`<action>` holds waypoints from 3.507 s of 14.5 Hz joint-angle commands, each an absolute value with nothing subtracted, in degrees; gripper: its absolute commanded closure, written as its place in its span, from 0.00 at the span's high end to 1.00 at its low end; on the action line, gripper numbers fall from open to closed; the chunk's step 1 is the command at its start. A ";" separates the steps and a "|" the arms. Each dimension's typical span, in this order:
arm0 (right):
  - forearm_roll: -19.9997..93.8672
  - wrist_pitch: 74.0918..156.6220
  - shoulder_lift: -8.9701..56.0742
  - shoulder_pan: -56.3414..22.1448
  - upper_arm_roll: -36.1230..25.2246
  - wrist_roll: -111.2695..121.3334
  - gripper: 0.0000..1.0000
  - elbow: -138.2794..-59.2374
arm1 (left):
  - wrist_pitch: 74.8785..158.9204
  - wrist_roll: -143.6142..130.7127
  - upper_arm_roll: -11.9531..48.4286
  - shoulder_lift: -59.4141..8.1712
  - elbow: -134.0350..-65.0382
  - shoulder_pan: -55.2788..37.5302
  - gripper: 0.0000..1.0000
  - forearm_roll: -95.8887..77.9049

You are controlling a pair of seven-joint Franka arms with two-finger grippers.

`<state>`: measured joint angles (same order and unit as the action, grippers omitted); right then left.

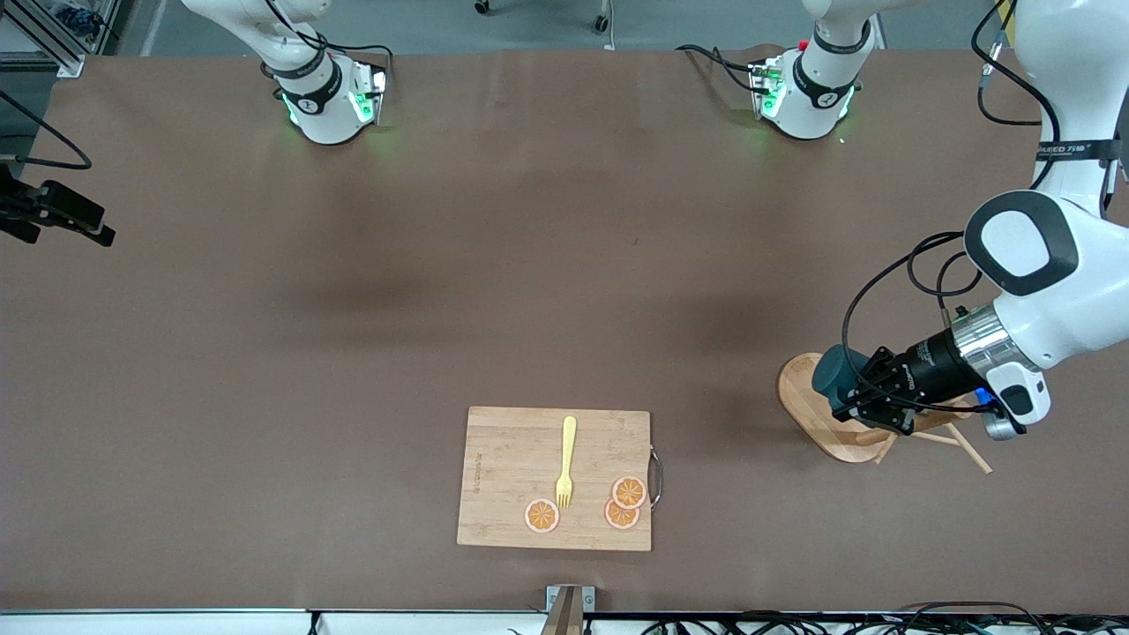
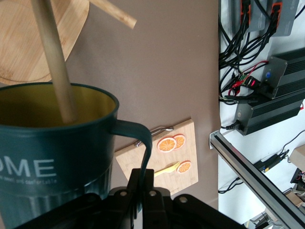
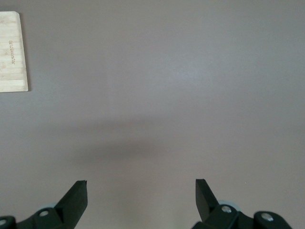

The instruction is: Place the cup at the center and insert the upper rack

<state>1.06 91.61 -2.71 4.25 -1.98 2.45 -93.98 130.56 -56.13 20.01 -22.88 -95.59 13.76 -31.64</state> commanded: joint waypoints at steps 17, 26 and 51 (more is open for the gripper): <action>0.35 100.10 -3.43 2.02 -2.02 2.02 1.00 -94.83 | 130.61 -54.23 20.13 -25.76 -92.64 18.28 0.72 -32.35; 0.18 99.93 -3.43 1.93 -2.02 2.29 1.00 -94.83 | 123.34 -43.38 20.04 -16.27 -90.97 18.19 0.98 -13.82; 0.09 102.74 -2.99 2.37 -0.70 2.29 1.00 -94.92 | 94.57 -2.11 4.06 1.58 -91.14 1.43 1.00 -4.57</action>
<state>1.06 101.85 -2.57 2.23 -1.22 2.44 -94.17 93.43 -2.25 7.97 1.26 -90.76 5.19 -5.30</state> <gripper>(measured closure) 0.000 0.000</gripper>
